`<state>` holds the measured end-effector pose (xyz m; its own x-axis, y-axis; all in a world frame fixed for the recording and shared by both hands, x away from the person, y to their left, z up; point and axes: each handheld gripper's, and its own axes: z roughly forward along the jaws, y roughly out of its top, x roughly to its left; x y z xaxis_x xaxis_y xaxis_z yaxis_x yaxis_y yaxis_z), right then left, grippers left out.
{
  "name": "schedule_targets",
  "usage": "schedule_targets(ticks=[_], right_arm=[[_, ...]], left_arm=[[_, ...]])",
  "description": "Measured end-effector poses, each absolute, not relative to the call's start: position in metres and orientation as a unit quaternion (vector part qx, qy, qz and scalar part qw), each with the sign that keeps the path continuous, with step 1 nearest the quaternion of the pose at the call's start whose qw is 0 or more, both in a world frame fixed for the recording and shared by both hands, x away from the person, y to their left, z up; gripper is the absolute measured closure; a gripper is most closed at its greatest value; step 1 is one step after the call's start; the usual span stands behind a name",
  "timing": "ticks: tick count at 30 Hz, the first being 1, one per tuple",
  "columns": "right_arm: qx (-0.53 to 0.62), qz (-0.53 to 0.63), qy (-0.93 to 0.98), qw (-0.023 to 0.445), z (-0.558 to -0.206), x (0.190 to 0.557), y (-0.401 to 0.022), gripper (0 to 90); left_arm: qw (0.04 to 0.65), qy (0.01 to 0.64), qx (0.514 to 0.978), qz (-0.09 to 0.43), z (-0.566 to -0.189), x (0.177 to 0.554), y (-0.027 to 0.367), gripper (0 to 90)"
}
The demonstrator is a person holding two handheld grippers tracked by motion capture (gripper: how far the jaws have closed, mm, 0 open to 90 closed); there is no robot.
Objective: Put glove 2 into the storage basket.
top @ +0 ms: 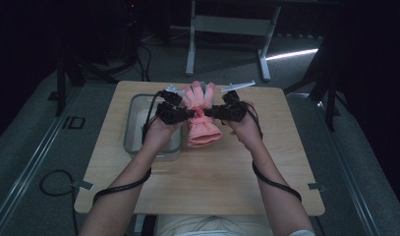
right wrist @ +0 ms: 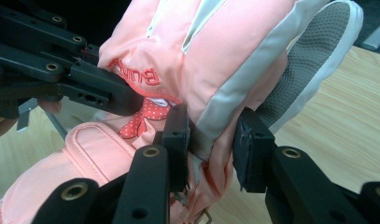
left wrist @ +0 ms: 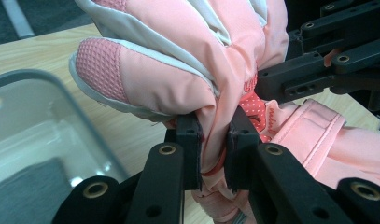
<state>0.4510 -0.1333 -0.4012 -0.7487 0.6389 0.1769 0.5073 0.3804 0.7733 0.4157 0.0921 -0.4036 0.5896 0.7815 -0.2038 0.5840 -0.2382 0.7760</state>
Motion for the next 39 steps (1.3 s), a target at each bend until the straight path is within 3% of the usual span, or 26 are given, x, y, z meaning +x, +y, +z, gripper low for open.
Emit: schedule_targets(ticks=[39], right_arm=[[0.259, 0.414, 0.872, 0.039, -0.400, 0.472, -0.007, 69.0]], left_arm=[[0.422, 0.522, 0.723, 0.162, -0.410, 0.391, 0.198, 78.9]])
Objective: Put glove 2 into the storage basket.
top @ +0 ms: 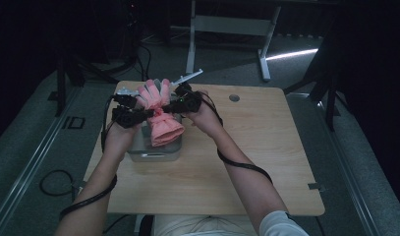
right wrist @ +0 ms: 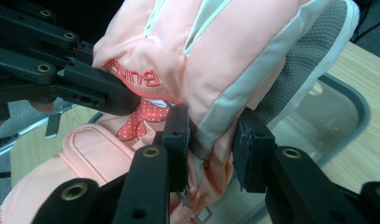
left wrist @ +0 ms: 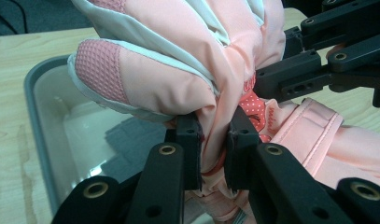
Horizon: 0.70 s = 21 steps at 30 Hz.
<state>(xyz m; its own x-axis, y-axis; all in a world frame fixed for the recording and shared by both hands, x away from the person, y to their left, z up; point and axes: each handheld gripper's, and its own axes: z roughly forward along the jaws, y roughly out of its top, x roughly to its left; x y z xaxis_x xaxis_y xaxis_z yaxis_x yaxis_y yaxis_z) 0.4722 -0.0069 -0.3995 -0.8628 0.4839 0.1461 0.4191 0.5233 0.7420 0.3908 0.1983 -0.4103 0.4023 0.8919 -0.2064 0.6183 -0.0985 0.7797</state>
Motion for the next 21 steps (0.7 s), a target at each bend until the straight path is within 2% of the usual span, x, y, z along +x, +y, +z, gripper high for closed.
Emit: schedule_targets(ticks=[21], right_arm=[[0.272, 0.366, 0.890, 0.027, -0.445, 0.498, 0.020, 68.9]], left_arm=[[0.404, 0.559, 0.715, 0.116, -0.461, 0.418, 0.214, 78.8]])
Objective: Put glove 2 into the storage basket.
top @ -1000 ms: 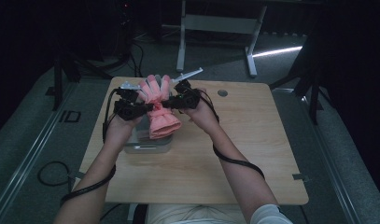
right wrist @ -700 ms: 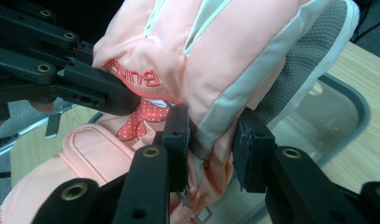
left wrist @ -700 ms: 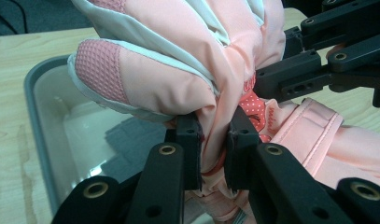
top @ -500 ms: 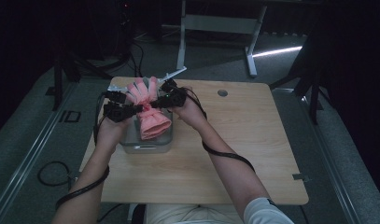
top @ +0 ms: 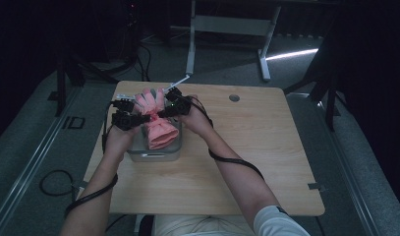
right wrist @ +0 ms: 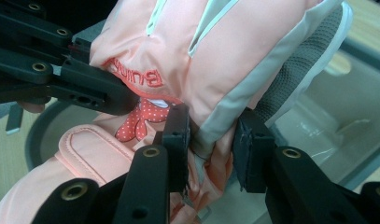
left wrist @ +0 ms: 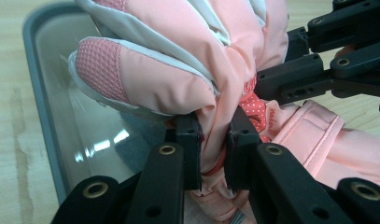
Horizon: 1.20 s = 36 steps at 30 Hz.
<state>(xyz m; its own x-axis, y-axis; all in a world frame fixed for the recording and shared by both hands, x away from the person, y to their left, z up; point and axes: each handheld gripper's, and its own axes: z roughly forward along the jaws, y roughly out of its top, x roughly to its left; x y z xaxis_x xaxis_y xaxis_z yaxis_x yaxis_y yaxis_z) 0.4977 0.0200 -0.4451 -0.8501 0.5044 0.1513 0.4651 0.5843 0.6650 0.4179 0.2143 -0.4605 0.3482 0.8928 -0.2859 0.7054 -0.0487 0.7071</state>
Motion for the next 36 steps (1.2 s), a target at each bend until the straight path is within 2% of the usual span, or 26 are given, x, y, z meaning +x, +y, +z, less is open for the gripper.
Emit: schedule_targets(ticks=[11, 26, 32, 36], right_arm=[[0.292, 0.337, 0.895, 0.017, -0.473, 0.500, 0.030, 68.2], [0.310, 0.317, 0.896, 0.022, -0.486, 0.508, 0.045, 67.0], [0.311, 0.315, 0.896, 0.028, -0.487, 0.510, 0.048, 63.3], [0.312, 0.315, 0.896, 0.035, -0.485, 0.512, 0.047, 57.8]], left_arm=[[0.372, 0.576, 0.721, 0.104, -0.483, 0.423, 0.216, 78.3], [0.335, 0.589, 0.728, 0.103, -0.491, 0.435, 0.218, 76.7], [0.337, 0.595, 0.722, 0.107, -0.492, 0.436, 0.221, 70.6], [0.330, 0.593, 0.723, 0.132, -0.490, 0.434, 0.219, 60.0]])
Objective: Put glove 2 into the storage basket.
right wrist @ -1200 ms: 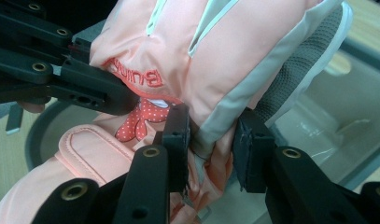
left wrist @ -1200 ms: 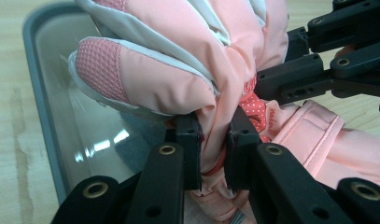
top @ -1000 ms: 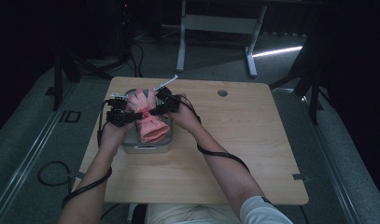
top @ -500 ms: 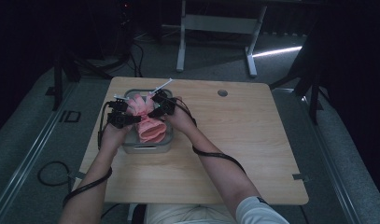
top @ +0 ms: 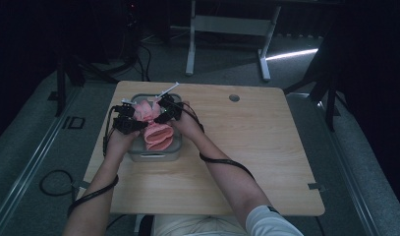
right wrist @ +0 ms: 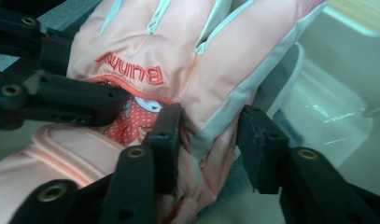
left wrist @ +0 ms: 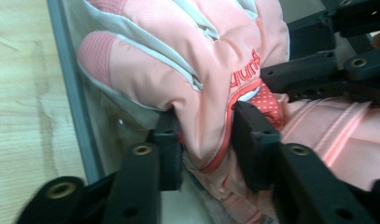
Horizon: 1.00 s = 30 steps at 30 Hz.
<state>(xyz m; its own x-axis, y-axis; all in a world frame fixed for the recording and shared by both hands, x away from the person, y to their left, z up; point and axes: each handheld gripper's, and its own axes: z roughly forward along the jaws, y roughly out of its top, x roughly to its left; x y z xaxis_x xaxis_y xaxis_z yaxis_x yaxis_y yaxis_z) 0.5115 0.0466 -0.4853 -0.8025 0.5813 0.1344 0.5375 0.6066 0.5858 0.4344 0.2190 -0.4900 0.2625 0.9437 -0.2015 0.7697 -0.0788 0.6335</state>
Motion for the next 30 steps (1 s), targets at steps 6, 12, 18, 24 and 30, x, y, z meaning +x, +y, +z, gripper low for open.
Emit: schedule_targets(ticks=[6, 12, 18, 24, 30], right_arm=[[0.308, 0.325, 0.894, 0.036, -0.478, 0.511, 0.042, 54.9], [0.309, 0.341, 0.887, 0.036, -0.466, 0.510, 0.036, 50.8], [0.304, 0.360, 0.882, 0.030, -0.450, 0.505, 0.026, 48.6], [0.298, 0.372, 0.879, 0.028, -0.443, 0.500, 0.018, 48.1], [0.288, 0.383, 0.877, 0.029, -0.433, 0.492, 0.009, 45.2]], left_arm=[[0.336, 0.595, 0.716, 0.141, -0.486, 0.430, 0.219, 53.9], [0.339, 0.591, 0.715, 0.157, -0.479, 0.426, 0.218, 49.9], [0.346, 0.591, 0.706, 0.180, -0.470, 0.419, 0.223, 42.4], [0.364, 0.581, 0.703, 0.189, -0.459, 0.411, 0.224, 42.2], [0.391, 0.559, 0.708, 0.185, -0.446, 0.401, 0.213, 41.3]])
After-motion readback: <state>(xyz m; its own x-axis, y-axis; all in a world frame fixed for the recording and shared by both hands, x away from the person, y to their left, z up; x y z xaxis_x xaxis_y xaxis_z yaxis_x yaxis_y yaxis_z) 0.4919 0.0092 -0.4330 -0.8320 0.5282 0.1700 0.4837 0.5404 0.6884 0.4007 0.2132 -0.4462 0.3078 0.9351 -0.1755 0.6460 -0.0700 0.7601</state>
